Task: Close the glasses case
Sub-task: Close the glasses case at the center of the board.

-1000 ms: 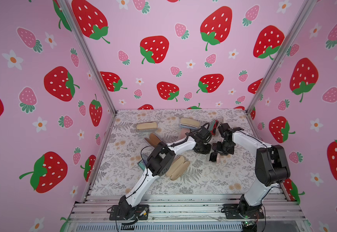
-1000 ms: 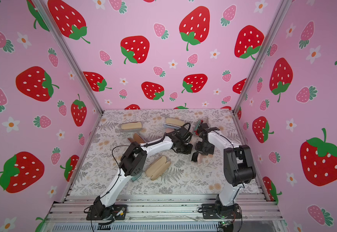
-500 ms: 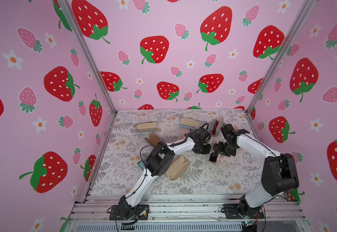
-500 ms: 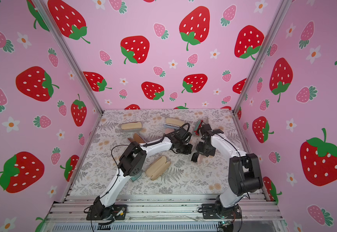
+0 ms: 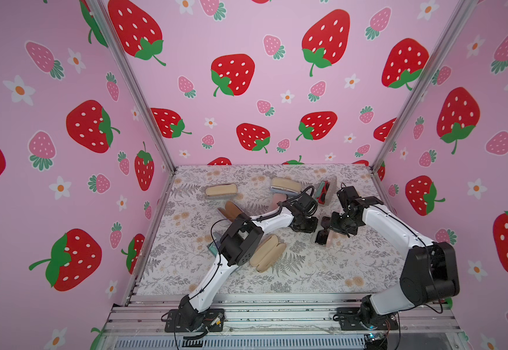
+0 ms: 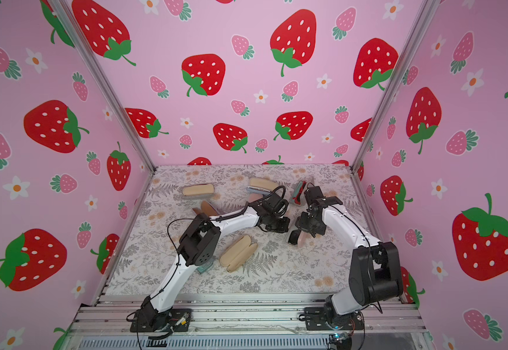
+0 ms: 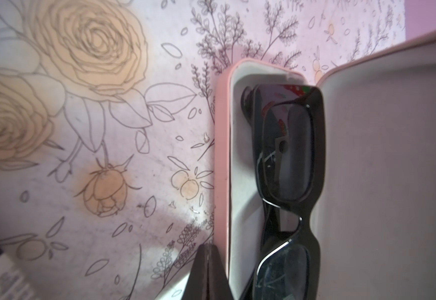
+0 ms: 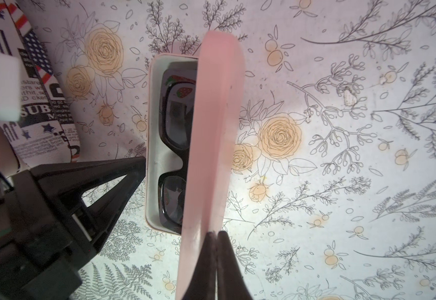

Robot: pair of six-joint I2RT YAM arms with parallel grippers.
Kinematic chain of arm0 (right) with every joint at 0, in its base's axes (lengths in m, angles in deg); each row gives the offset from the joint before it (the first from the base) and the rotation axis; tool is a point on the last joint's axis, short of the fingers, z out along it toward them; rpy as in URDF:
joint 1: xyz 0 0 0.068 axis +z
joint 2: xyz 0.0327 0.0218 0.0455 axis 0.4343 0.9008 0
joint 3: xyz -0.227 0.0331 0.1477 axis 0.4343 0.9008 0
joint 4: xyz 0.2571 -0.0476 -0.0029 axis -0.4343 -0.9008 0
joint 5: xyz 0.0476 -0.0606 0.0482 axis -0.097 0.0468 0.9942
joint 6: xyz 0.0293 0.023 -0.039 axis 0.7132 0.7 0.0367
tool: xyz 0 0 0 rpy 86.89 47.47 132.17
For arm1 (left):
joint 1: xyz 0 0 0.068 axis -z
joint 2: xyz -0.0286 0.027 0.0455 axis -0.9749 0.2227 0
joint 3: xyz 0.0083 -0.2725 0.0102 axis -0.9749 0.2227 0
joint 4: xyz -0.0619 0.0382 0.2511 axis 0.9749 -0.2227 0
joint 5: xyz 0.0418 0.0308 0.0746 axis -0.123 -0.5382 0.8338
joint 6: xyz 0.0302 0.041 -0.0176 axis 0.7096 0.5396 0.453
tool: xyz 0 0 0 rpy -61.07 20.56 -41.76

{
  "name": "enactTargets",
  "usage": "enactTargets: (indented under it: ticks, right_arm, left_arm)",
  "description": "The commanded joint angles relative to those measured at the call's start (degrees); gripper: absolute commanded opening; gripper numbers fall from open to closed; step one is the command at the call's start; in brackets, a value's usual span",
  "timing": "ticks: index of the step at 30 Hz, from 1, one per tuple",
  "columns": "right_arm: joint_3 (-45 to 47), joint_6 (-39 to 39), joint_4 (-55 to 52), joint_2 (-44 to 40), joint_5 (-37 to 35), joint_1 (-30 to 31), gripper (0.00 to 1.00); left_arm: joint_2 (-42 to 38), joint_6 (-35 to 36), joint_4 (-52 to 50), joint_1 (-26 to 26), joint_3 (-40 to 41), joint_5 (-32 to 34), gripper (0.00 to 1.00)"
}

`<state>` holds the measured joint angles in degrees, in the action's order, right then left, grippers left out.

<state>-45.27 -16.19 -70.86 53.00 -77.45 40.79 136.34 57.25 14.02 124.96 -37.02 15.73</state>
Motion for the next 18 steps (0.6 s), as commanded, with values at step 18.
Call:
enactTargets:
  ticks: [18]
  right_arm:
    - [-1.8,-0.7,4.1,4.1,6.2,-0.1,0.08]
  left_arm:
    - [0.9,-0.1,-3.0,0.0,0.9,0.2,0.0]
